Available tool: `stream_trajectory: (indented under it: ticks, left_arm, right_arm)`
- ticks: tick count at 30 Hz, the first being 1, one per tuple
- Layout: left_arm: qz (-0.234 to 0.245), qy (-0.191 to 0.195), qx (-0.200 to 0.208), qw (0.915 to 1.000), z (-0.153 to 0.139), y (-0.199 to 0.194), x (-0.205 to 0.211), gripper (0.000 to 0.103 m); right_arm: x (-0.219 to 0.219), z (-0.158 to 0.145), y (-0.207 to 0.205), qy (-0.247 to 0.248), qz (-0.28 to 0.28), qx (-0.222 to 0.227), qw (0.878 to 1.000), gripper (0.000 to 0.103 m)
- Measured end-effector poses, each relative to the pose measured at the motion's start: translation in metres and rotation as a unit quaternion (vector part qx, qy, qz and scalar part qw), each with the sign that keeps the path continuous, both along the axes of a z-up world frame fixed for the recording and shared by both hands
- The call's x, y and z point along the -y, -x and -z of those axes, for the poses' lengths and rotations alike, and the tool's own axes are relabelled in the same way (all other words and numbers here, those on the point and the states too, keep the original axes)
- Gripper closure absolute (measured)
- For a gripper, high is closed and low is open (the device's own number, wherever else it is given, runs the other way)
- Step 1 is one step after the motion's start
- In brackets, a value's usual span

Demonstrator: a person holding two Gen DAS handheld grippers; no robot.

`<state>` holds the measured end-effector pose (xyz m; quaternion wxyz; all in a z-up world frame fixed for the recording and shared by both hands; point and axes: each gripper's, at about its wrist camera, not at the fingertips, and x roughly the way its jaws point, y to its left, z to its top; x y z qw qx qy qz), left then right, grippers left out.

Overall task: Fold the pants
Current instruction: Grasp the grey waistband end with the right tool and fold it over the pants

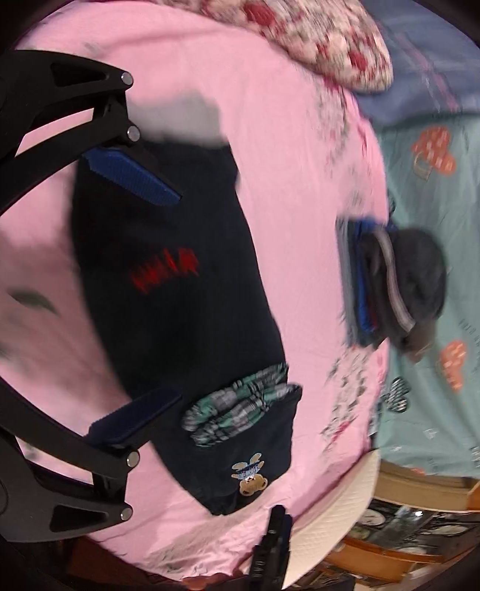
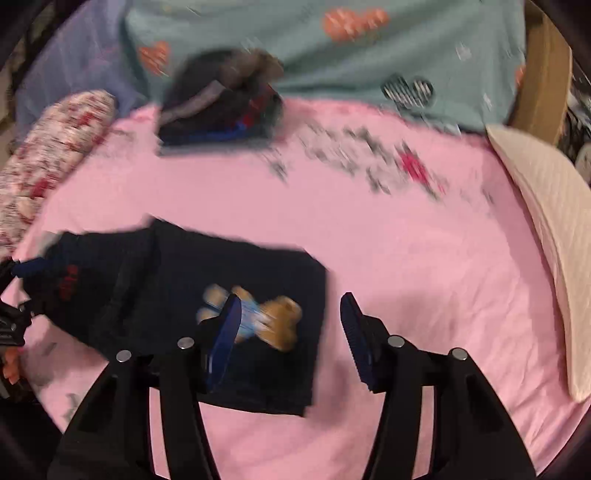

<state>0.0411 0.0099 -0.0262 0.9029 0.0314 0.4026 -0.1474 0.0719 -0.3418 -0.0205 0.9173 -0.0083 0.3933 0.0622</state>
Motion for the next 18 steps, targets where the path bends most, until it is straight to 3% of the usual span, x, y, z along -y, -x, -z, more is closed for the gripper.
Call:
stream_trajectory:
  ticks: [2,4,7,16,18]
  left_arm:
    - [-0.040,0.004,-0.010,0.9991,0.003,0.017,-0.039,0.002]
    - [-0.079,0.016,-0.038,0.9960,0.016,0.022,-0.068,0.002]
    - [-0.116,0.070,-0.079,0.9877,0.038,0.019,-0.096,0.002]
    - [-0.140,0.197,-0.096,0.9656,0.056,-0.009,-0.111,0.002]
    - [-0.139,0.200,-0.093,0.9654,0.057,-0.016,-0.107,0.002]
  right_arm:
    - [-0.032,-0.024,0.010,-0.028,-0.068,0.028,0.997,0.035]
    - [-0.081,-0.037,0.014,-0.044,-0.155,0.031,0.986,0.035]
    - [-0.153,-0.038,0.004,-0.051,-0.248,0.015,0.967,0.035]
    - [-0.284,-0.001,-0.070,-0.073,-0.330,-0.091,0.937,0.035]
    - [-0.303,0.007,-0.080,-0.070,-0.337,-0.107,0.933,0.035]
